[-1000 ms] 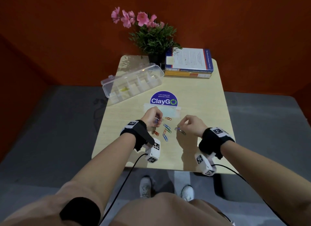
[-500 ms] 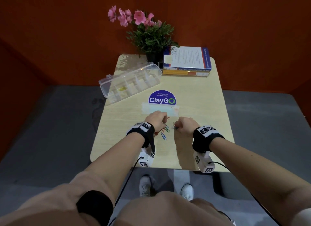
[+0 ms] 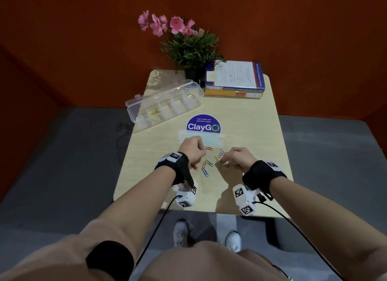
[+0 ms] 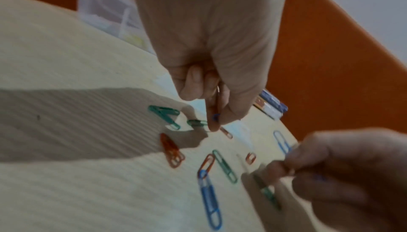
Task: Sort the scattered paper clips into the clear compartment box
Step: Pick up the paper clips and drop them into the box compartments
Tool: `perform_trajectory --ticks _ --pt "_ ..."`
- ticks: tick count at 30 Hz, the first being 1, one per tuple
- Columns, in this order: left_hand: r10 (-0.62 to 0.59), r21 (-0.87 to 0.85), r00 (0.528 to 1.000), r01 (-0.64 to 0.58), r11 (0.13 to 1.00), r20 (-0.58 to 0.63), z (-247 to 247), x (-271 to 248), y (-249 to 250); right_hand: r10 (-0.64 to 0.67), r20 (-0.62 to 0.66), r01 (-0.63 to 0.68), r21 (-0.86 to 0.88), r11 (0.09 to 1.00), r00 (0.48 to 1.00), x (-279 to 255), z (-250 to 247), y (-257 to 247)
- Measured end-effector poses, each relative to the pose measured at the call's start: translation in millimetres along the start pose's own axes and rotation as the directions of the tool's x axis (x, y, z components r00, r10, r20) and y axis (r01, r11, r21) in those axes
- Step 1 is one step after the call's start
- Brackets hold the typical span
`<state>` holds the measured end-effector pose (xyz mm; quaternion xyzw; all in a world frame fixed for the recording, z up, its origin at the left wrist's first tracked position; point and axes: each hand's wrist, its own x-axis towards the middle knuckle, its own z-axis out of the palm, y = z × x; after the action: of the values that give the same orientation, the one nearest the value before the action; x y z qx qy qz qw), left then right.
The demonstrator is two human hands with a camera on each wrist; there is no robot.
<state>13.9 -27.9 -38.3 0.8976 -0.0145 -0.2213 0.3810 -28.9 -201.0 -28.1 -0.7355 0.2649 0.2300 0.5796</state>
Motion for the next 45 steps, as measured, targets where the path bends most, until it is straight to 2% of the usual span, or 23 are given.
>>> perform_trajectory --ticks 2,3,7,9,12,14,16,19,27,31,34,37,39,40,42,45 --pt "-0.091 -0.325 0.996 0.087 0.942 0.0 -3 -4 -1 0.023 0.023 -0.026 0.103 0.994 0.999 -1 0 1" --pt "-0.12 -0.413 0.992 0.122 0.902 0.031 -5 -7 -2 0.03 0.034 -0.035 0.144 0.989 0.999 -1 1 1" --pt "-0.131 -0.415 0.972 0.203 0.887 0.196 -13 -19 -3 0.014 0.083 -0.036 0.273 0.961 0.996 0 3 1" --pt "-0.195 -0.416 0.958 0.269 0.869 0.212 -12 -25 -6 0.022 0.077 -0.041 0.26 0.965 0.997 1 2 1" --pt "-0.29 -0.291 0.943 0.328 0.899 0.165 -4 -34 -8 0.067 0.08 -0.09 0.342 0.935 0.995 2 1 0" --pt "-0.23 0.03 0.963 0.228 0.973 0.138 3 -38 -8 0.103 0.13 -0.152 0.451 0.879 0.986 2 2 1" --pt "-0.135 0.313 0.983 0.09 0.945 0.124 10 -42 -4 0.133 0.189 -0.217 0.557 0.801 0.973 -1 4 -1" --pt "-0.049 0.474 0.992 -0.011 0.88 0.113 20 -45 5 0.121 0.196 -0.22 0.635 0.741 0.973 -3 5 -2" --pt "-0.124 0.48 0.983 0.043 0.876 0.138 23 -42 16 0.033 0.17 -0.136 0.64 0.756 0.985 -6 -3 -4" --pt "-0.092 0.522 0.98 -0.014 0.853 0.177 21 -46 17 0.037 0.137 -0.114 0.611 0.783 0.99 -4 -8 -4" --pt "-0.05 0.542 0.981 -0.061 0.838 0.189 16 -47 12 0.021 0.164 -0.111 0.562 0.819 0.986 -2 -5 -8" --pt "-0.015 0.41 0.991 -0.042 0.911 0.134 0 -45 11 0.031 0.161 -0.11 0.51 0.853 0.986 1 -1 -12" --pt "-0.024 0.164 0.998 0.014 0.986 0.06 -16 -40 11 0.039 0.164 -0.118 0.508 0.853 0.986 2 3 -16" --pt "-0.072 -0.012 0.997 0.073 0.997 0.008 -24 -35 11 0.044 0.172 -0.129 0.523 0.842 0.984 2 4 -18" --pt "-0.201 -0.352 0.978 0.171 0.92 -0.048 -42 -20 8 0.056 0.175 -0.149 0.583 0.799 0.983 3 7 -21" --pt "-0.258 -0.687 0.965 0.215 0.694 0.041 -69 1 1 0.053 0.186 -0.162 0.637 0.754 0.981 5 11 -22"
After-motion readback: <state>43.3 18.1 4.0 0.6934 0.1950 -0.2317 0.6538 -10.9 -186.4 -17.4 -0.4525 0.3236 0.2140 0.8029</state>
